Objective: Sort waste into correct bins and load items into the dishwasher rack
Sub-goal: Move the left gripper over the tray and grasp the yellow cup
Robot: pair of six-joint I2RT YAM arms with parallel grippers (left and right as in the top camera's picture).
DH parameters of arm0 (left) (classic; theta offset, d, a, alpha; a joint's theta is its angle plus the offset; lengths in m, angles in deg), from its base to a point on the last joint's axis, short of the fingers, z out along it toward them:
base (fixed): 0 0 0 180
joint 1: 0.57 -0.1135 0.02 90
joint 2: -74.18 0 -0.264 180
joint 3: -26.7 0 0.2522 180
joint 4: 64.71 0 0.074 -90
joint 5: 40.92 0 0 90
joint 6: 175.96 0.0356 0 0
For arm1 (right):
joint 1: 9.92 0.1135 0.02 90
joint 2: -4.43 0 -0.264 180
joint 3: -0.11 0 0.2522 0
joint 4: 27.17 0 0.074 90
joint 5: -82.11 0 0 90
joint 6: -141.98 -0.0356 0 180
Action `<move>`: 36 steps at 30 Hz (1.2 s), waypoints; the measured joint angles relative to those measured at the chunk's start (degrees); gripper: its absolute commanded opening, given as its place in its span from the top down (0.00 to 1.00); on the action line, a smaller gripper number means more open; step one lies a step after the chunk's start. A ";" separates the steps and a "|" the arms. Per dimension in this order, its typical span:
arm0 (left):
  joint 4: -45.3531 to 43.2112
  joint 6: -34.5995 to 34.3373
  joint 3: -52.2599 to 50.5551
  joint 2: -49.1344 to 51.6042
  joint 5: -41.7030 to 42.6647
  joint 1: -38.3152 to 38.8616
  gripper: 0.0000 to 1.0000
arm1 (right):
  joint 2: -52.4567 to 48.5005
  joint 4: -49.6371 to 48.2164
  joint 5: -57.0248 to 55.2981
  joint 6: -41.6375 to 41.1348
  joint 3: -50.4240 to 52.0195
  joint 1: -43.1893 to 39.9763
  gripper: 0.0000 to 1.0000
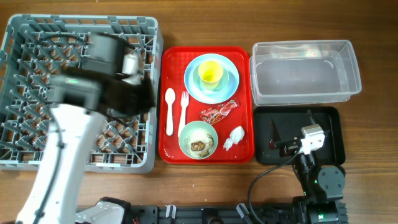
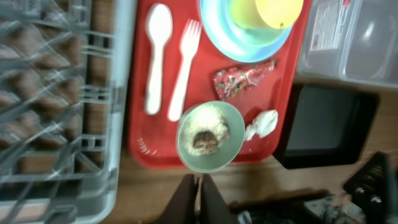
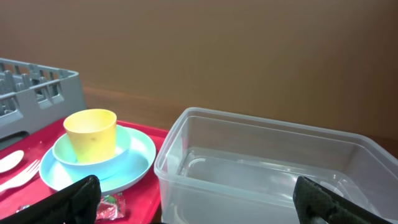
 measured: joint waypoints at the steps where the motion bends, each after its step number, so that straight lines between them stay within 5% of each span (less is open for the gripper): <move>1: -2.56 -1.77 -3.13 0.13 -1.14 4.26 0.85 | 0.00 0.02 0.00 0.00 0.00 0.00 0.00; 4: -19.21 -9.31 -15.52 0.09 -3.76 18.12 0.71 | -0.02 -0.13 0.00 0.00 0.00 0.00 0.00; 7: -34.29 -14.97 -25.24 3.28 -6.71 31.47 0.69 | 0.00 -0.11 0.00 0.00 0.00 -0.02 0.00; 12: -38.86 -17.20 -25.57 6.95 -13.35 34.86 0.64 | 0.00 -0.11 0.00 0.00 0.00 -0.02 0.00; 16: -33.29 -16.85 -15.34 7.19 -15.19 25.22 0.60 | 0.02 -0.07 0.00 0.00 0.00 -0.02 0.00; 21: -36.96 -15.89 -10.03 7.28 -13.51 13.70 0.61 | 0.00 -0.07 0.00 0.02 0.00 -0.02 0.00; 25: -20.70 -13.53 7.87 14.21 -6.91 7.72 0.73 | 0.02 0.11 0.00 0.00 0.00 -0.02 0.00; 29: -5.20 -9.86 39.36 28.15 -9.46 9.07 0.80 | 0.00 0.04 0.00 0.00 0.00 -0.02 0.00; 36: -5.66 -7.10 43.06 47.89 -14.23 19.74 0.83 | 0.00 0.04 0.00 0.00 0.00 -0.02 0.00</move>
